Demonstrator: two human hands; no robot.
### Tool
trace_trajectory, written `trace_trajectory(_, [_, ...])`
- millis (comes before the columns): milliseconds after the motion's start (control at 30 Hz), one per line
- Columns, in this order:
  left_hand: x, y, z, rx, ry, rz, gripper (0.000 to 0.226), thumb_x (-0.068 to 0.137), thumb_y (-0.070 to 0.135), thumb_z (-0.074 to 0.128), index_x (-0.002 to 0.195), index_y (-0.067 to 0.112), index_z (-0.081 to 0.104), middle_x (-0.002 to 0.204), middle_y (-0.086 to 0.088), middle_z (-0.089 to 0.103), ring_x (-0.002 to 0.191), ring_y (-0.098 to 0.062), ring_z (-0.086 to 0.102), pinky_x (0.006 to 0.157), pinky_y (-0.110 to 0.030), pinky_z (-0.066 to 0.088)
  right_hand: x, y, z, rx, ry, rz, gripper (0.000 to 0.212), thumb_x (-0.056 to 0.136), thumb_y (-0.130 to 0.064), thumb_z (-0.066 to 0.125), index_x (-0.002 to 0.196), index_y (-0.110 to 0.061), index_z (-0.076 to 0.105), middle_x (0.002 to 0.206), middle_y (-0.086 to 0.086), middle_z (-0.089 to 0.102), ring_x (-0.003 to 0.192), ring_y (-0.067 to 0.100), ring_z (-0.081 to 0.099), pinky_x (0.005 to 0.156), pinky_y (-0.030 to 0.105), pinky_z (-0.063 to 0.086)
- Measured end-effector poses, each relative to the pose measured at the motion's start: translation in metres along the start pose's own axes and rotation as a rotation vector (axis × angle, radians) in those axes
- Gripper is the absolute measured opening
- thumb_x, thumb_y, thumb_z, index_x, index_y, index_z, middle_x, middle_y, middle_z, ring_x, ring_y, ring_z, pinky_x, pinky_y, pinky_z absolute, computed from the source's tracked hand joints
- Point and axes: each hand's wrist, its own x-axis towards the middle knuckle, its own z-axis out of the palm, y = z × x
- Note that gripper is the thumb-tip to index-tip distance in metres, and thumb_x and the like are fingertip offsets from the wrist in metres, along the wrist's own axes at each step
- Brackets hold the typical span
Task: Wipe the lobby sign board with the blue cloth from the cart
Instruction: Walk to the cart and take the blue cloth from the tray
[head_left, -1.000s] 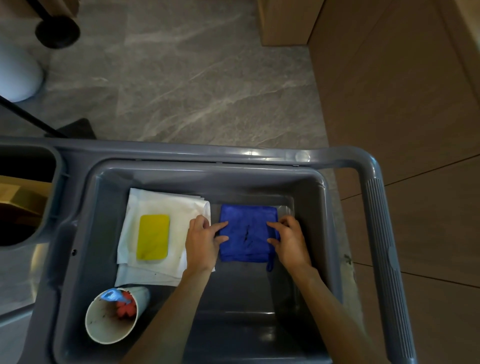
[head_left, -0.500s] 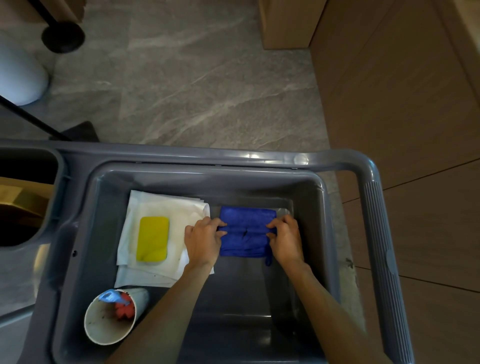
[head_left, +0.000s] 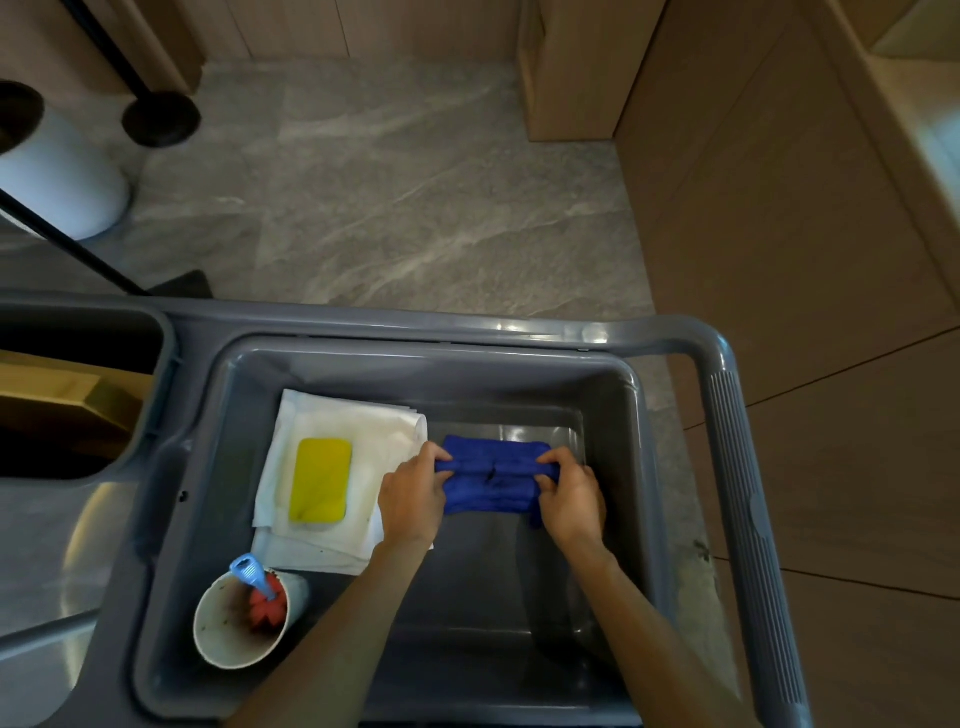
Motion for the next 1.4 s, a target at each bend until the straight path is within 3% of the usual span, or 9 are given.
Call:
trace_trajectory(100, [-0.006,0.001,-0.007,-0.066,0.002,-0.015,0.010,0.097,0.019,0.060,0.107,0.016,0.061,0.101,-0.009,0.071,0.086,-0.021,0.064,0.077,-0.028,0.052,-0.005,-0.004,-0.007,0.005,0.021,-0.004,0.018,0.096,-0.018,0.061,0.108,-0.032,0.061,0.107,-0.001,0.060,0.094,0.015,0.062,0.091,0.038,0.055])
trace_trajectory(233, [-0.013,0.005,-0.019,-0.155,0.046,-0.016,0.012,0.096,0.018,0.061,0.105,0.021,0.066,0.098,-0.001,0.072,0.082,-0.013,0.059,0.068,-0.011,0.038,-0.015,-0.014,-0.023,0.018,0.029,-0.042,0.020,0.097,-0.018,0.061,0.115,-0.027,0.064,0.109,0.003,0.066,0.097,0.018,0.067,0.089,0.041,0.058])
trace_trajectory(433, [-0.019,0.020,-0.042,-0.330,0.063,0.036,0.015,0.093,0.009,0.065,0.103,0.019,0.068,0.097,-0.002,0.073,0.090,-0.021,0.067,0.083,-0.035,0.055,-0.030,-0.035,-0.045,0.120,0.085,-0.123,0.019,0.096,-0.014,0.062,0.112,-0.025,0.066,0.101,-0.003,0.068,0.092,0.011,0.066,0.076,0.021,0.052])
trace_trajectory(567, [-0.021,0.039,-0.064,-0.398,0.128,0.099,0.022,0.090,0.003,0.066,0.096,0.024,0.066,0.089,0.002,0.071,0.084,-0.017,0.066,0.077,-0.028,0.052,-0.036,-0.056,-0.067,0.193,0.100,-0.202,0.020,0.096,-0.008,0.060,0.106,-0.025,0.063,0.098,-0.003,0.068,0.087,0.010,0.068,0.066,0.016,0.054])
trace_trajectory(733, [-0.013,0.067,-0.100,-0.431,0.210,0.160,0.020,0.087,0.004,0.068,0.097,0.020,0.071,0.085,0.006,0.072,0.081,-0.010,0.067,0.076,-0.020,0.049,-0.037,-0.090,-0.102,0.180,0.163,-0.274,0.021,0.093,-0.007,0.061,0.100,-0.026,0.066,0.088,-0.008,0.069,0.084,0.011,0.067,0.073,0.033,0.057])
trace_trajectory(833, [-0.004,0.086,-0.128,-0.474,0.236,0.225,0.022,0.087,0.002,0.068,0.096,0.020,0.073,0.081,0.006,0.073,0.078,-0.003,0.067,0.073,-0.008,0.046,-0.037,-0.116,-0.126,0.109,0.222,-0.302,0.019,0.091,-0.014,0.064,0.101,-0.030,0.067,0.085,-0.008,0.068,0.080,0.013,0.064,0.070,0.030,0.048])
trace_trajectory(967, [0.011,0.110,-0.170,-0.511,0.295,0.302,0.028,0.086,-0.001,0.069,0.094,0.026,0.072,0.080,0.015,0.072,0.077,0.009,0.066,0.076,-0.006,0.045,-0.040,-0.154,-0.159,0.166,0.233,-0.397,0.019,0.090,-0.016,0.068,0.096,-0.033,0.067,0.083,-0.009,0.071,0.082,0.012,0.069,0.076,0.034,0.056])
trace_trajectory(1233, [0.025,0.145,-0.241,-0.398,0.384,0.418,0.020,0.086,0.001,0.070,0.100,0.015,0.075,0.075,0.029,0.065,0.074,0.018,0.062,0.069,0.002,0.041,-0.051,-0.215,-0.206,0.268,0.237,-0.539,0.027,0.088,-0.012,0.071,0.085,-0.038,0.068,0.076,-0.015,0.072,0.072,-0.006,0.068,0.063,0.014,0.055])
trace_trajectory(1400, [0.021,0.161,-0.267,-0.423,0.392,0.425,0.019,0.085,0.002,0.072,0.096,0.017,0.076,0.075,0.026,0.067,0.074,0.018,0.063,0.067,0.002,0.042,-0.063,-0.235,-0.226,0.308,0.200,-0.577,0.021,0.092,-0.011,0.069,0.093,-0.032,0.069,0.083,-0.012,0.073,0.075,-0.007,0.068,0.056,0.009,0.051])
